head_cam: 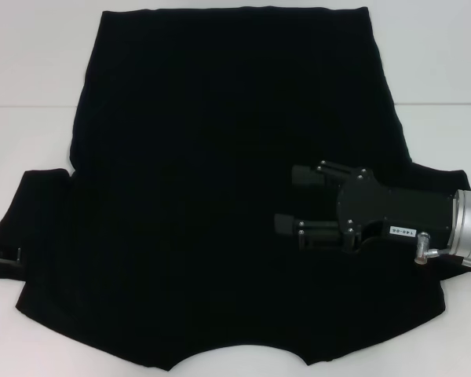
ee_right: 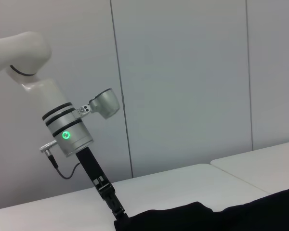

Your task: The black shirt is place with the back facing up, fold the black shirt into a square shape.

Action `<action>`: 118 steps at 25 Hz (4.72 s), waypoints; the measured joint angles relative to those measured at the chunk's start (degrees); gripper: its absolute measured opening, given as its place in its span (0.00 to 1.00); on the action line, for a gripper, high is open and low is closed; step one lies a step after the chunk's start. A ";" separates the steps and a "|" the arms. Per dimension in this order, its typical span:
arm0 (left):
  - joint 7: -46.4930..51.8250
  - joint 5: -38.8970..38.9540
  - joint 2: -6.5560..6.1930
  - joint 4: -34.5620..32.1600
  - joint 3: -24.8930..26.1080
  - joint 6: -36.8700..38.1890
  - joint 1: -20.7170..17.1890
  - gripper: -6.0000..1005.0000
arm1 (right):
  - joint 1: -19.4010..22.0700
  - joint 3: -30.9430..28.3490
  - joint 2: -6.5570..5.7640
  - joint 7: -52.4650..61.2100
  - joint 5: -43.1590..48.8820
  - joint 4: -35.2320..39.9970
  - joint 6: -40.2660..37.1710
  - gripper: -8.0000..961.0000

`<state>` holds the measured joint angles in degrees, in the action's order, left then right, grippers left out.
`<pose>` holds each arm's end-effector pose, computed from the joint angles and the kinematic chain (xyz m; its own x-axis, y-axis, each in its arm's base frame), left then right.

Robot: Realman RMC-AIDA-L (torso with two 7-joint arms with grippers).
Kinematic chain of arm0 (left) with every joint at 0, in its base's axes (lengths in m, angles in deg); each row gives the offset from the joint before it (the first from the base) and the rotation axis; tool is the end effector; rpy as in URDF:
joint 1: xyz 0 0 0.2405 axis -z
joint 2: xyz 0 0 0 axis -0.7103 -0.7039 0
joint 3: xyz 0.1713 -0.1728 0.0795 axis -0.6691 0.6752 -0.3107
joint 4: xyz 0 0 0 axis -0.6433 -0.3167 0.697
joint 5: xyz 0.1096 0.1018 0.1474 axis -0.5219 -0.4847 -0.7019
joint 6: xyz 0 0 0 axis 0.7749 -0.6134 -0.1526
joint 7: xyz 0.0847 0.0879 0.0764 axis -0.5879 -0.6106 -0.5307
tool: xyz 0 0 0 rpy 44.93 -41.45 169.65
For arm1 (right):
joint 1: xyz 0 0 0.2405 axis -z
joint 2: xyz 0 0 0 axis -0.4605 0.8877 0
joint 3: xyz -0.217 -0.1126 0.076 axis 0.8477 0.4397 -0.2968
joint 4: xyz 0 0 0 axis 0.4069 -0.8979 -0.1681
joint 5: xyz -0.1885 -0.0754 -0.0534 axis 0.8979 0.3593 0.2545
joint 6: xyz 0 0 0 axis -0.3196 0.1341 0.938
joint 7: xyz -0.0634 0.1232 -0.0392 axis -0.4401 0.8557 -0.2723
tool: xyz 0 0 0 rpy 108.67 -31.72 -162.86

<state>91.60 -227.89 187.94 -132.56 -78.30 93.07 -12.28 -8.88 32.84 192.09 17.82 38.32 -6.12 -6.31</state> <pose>-0.3509 0.3465 0.0944 0.2254 0.9290 0.2935 0.8650 -0.0522 -0.4990 0.2220 0.3442 -0.0296 0.7827 -0.1336 -0.6079 -0.2898 -0.9426 -0.1659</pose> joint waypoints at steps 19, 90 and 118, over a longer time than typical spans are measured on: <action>-0.33 -0.69 0.37 0.28 -0.42 0.16 0.00 0.87 | 0.00 0.00 -0.01 -0.01 0.00 0.00 0.00 0.95; -0.19 -0.34 0.79 2.62 -2.33 -3.43 2.88 0.06 | 0.70 0.00 -0.27 -0.03 -0.80 0.09 -1.31 0.95; -0.01 -0.85 0.05 0.44 -0.74 -0.96 1.49 0.06 | 0.65 0.00 -0.26 -0.80 -1.58 0.04 -1.32 0.95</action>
<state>91.60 -228.74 187.99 -132.12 -79.03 92.12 -10.79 -8.23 32.84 191.83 17.01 36.74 -6.08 -7.63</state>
